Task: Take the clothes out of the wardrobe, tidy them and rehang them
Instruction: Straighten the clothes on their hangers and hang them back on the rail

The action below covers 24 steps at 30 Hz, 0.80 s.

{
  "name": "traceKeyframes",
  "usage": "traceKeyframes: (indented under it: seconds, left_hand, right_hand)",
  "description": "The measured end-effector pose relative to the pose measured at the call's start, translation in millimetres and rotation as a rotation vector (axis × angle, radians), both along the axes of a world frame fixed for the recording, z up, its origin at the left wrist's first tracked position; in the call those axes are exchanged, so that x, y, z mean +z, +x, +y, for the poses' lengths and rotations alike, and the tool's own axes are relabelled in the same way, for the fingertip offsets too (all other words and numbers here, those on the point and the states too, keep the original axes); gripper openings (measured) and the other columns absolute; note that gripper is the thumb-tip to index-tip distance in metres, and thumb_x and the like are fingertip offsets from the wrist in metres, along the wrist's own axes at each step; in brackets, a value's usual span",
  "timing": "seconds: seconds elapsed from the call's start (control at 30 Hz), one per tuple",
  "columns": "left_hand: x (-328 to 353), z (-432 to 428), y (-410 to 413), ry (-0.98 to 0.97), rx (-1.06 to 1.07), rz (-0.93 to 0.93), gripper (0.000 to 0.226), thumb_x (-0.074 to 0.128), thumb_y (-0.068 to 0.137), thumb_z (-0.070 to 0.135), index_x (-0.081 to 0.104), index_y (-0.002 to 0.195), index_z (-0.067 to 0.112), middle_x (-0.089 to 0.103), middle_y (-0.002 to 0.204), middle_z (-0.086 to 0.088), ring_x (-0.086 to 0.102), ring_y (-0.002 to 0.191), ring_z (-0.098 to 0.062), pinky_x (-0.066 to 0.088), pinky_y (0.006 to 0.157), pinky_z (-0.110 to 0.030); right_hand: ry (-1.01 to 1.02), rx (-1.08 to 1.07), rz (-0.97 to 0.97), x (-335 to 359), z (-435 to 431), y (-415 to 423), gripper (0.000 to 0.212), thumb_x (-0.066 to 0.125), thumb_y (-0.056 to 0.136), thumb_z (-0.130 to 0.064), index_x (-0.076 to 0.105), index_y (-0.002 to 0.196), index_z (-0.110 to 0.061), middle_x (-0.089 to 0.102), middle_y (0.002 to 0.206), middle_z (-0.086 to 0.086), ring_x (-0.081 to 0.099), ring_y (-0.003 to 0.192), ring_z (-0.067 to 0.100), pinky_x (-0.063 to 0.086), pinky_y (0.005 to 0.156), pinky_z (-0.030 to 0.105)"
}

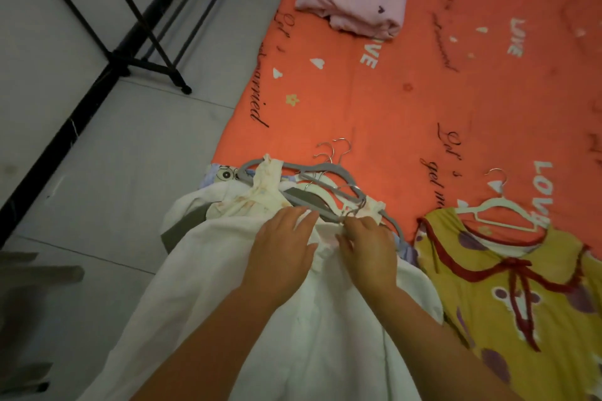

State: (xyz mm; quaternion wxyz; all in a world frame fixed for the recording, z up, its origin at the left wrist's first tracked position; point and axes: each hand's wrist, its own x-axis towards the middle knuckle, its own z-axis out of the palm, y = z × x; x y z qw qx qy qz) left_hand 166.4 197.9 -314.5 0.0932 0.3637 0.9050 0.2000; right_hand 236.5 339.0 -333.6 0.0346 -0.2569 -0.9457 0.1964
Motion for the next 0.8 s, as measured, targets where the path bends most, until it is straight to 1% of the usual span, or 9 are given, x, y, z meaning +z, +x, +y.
traceKeyframes:
  seconds: [0.07,0.17,0.23,0.3,0.37,0.53,0.63,0.73,0.8]
  left_hand:
    - [22.5,0.0,10.0,-0.008,-0.031,0.052,0.049,0.063,0.086,0.031,0.050,0.132,0.019,0.051,0.134,-0.005,0.042,0.128,-0.025,0.035,0.105,-0.036]
    - [45.3,-9.7,29.0,-0.101,-0.071,0.060,0.049,0.049,0.092,0.042,0.039,0.139,0.030,0.040,0.143,0.003,0.028,0.136,-0.018,0.018,0.112,-0.035]
    - [66.3,-18.7,42.9,-0.115,-0.093,0.092,0.048,0.053,0.090,0.042,0.043,0.136,0.031,0.045,0.138,0.006,0.035,0.133,-0.016,0.020,0.111,-0.039]
    - [91.8,-27.4,56.8,-0.064,-0.118,0.137,0.048,0.076,0.074,0.034,0.061,0.120,0.027,0.062,0.117,0.003,0.058,0.112,-0.019,0.040,0.098,-0.047]
    - [112.0,-36.6,71.2,0.026,-0.144,0.190,0.050,0.089,0.057,0.026,0.070,0.103,0.024,0.069,0.095,0.003,0.067,0.089,-0.018,0.052,0.081,-0.046]
    - [151.8,-59.6,113.4,0.240,-0.332,0.216,0.051,0.090,0.054,0.017,0.071,0.102,0.017,0.065,0.083,-0.001,0.065,0.070,-0.023,0.054,0.062,-0.037]
    - [174.3,-70.4,151.1,0.340,-0.440,0.210,0.051,0.089,0.054,0.011,0.072,0.102,0.016,0.065,0.080,-0.004,0.064,0.066,-0.025,0.052,0.052,-0.037]
    - [194.7,-75.2,194.1,0.443,-0.580,0.203,0.045,0.085,0.061,0.009,0.072,0.104,0.015,0.065,0.077,-0.004,0.063,0.064,-0.027,0.051,0.048,-0.037]
    - [207.7,-73.4,225.5,0.505,-0.672,0.188,0.039,0.079,0.067,0.012,0.072,0.105,0.017,0.064,0.075,-0.003,0.061,0.062,-0.025,0.048,0.046,-0.033]
  right_hand:
    - [0.005,0.032,0.072,25.2,-12.4,18.9,0.018,0.072,0.072,-0.003,0.072,0.087,-0.012,0.070,0.082,0.008,0.063,0.073,0.028,0.047,0.068,0.036]
    - [0.009,0.016,0.163,65.1,-30.8,43.4,0.020,0.079,0.065,-0.003,0.073,0.080,-0.015,0.069,0.074,0.003,0.063,0.068,0.024,0.049,0.062,0.037]
    - [0.033,0.026,0.230,89.5,-40.9,58.2,0.020,0.082,0.062,-0.003,0.072,0.074,-0.016,0.067,0.069,0.000,0.062,0.063,0.020,0.049,0.060,0.033]
    - [0.055,0.029,0.295,113.2,-50.8,74.9,0.022,0.083,0.059,-0.002,0.070,0.072,-0.015,0.067,0.069,-0.001,0.063,0.063,0.020,0.050,0.059,0.033]
    - [0.068,0.013,0.347,135.7,-61.2,95.1,0.024,0.083,0.058,-0.002,0.069,0.073,-0.015,0.068,0.071,-0.001,0.064,0.064,0.021,0.050,0.058,0.034]
    - [0.123,-0.101,0.453,181.7,-92.3,160.6,0.018,0.080,0.062,-0.008,0.066,0.070,-0.015,0.062,0.067,-0.001,0.060,0.058,0.024,0.046,0.050,0.031]
    - [0.134,-0.219,0.485,201.7,-116.7,209.9,0.006,0.072,0.070,-0.015,0.069,0.076,-0.015,0.062,0.071,0.000,0.060,0.062,0.023,0.046,0.054,0.033]
    - [0.140,-0.335,0.484,219.6,-137.0,264.3,0.007,0.074,0.076,-0.015,0.071,0.082,-0.014,0.062,0.076,0.001,0.060,0.067,0.023,0.050,0.057,0.038]
    - [0.132,-0.416,0.482,232.0,-147.0,303.3,0.009,0.074,0.078,-0.016,0.072,0.087,-0.015,0.062,0.079,0.000,0.059,0.071,0.020,0.050,0.060,0.039]
